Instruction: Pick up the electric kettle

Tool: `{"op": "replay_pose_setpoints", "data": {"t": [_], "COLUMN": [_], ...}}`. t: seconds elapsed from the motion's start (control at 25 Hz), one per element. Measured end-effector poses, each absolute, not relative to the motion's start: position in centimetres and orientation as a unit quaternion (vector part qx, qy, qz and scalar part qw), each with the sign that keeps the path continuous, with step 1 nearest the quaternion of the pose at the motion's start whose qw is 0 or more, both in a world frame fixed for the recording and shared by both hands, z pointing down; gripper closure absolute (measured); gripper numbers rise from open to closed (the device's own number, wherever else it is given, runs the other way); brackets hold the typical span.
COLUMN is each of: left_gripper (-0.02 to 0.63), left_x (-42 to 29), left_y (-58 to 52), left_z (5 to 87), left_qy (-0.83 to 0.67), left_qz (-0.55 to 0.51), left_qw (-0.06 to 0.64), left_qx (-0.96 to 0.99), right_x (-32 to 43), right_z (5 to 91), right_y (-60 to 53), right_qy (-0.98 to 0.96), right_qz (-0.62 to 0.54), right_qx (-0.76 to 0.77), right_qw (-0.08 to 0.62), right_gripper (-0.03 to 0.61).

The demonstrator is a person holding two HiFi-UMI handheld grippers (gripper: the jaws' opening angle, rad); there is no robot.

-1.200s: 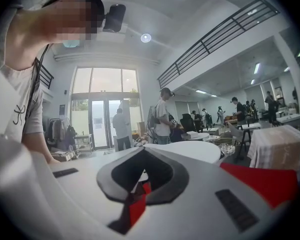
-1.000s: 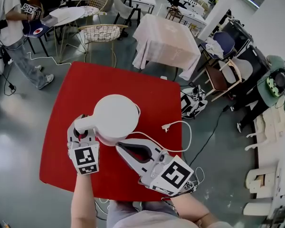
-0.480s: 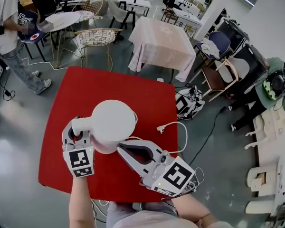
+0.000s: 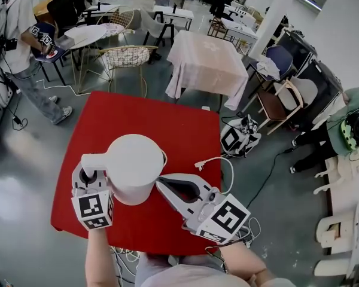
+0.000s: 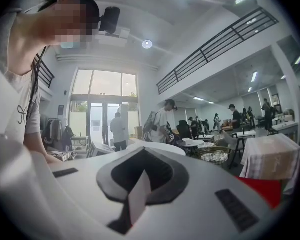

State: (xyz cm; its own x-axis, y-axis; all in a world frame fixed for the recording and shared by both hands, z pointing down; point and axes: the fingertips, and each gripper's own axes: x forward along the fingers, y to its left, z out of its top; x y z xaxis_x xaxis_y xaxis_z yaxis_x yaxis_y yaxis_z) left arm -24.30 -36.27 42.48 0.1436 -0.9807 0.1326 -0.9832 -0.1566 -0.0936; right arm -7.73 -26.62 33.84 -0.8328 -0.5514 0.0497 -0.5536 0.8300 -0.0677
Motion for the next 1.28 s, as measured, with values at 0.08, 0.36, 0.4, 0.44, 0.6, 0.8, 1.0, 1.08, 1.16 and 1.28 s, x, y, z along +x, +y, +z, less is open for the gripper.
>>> {"op": "replay_pose_setpoints", "data": {"t": [0.08,0.36,0.4,0.44,0.6,0.8,1.0,1.08,1.16,1.28], "left_gripper": [0.58,0.58,0.58,0.58,0.58,0.58,0.58,0.58,0.58,0.58], "left_x": [-24.4,-25.0,-24.9,-24.8,-23.9,-22.7,-21.7,-21.5,-21.4,-21.2], "left_y": [-35.2,-30.3,-29.6,-28.9,-26.0,-22.5,-19.7,-18.9,-18.4,-17.6], "left_z": [41.4,37.6,37.0,36.5,34.5,33.3,32.8,32.7,32.5,32.2], "left_qy": [-0.655,-0.678,-0.68,-0.682,-0.687,-0.693,-0.697,-0.698,-0.699,-0.704], "left_qz": [0.079,0.057,0.055,0.053,0.045,0.033,0.032,0.03,0.027,0.022], "left_qw": [0.003,0.003,0.001,-0.002,-0.009,-0.001,-0.003,-0.003,-0.003,-0.001], "left_qx": [0.751,0.733,0.731,0.73,0.725,0.721,0.717,0.716,0.715,0.71], "right_x": [-6.6,-3.3,-3.1,-2.9,-2.4,-1.8,-1.7,-1.9,-2.1,-2.2], "right_z": [33.2,31.6,31.5,31.4,31.3,31.3,31.3,31.2,31.0,30.7], "right_y": [-26.4,-25.4,-25.2,-25.0,-23.9,-22.1,-20.4,-20.0,-19.6,-19.3], "right_qy": [-0.956,-0.955,-0.955,-0.955,-0.959,-0.964,-0.968,-0.97,-0.971,-0.973], "right_qz": [0.038,0.03,0.029,0.028,0.021,0.022,0.024,0.024,0.023,0.02], "right_qx": [0.291,0.297,0.295,0.294,0.283,0.265,0.248,0.242,0.237,0.232], "right_qw": [0.008,-0.004,-0.005,-0.006,-0.006,-0.006,-0.007,-0.005,-0.005,-0.006], "right_gripper": [0.571,0.571,0.571,0.571,0.571,0.571,0.571,0.571,0.571,0.571]}}
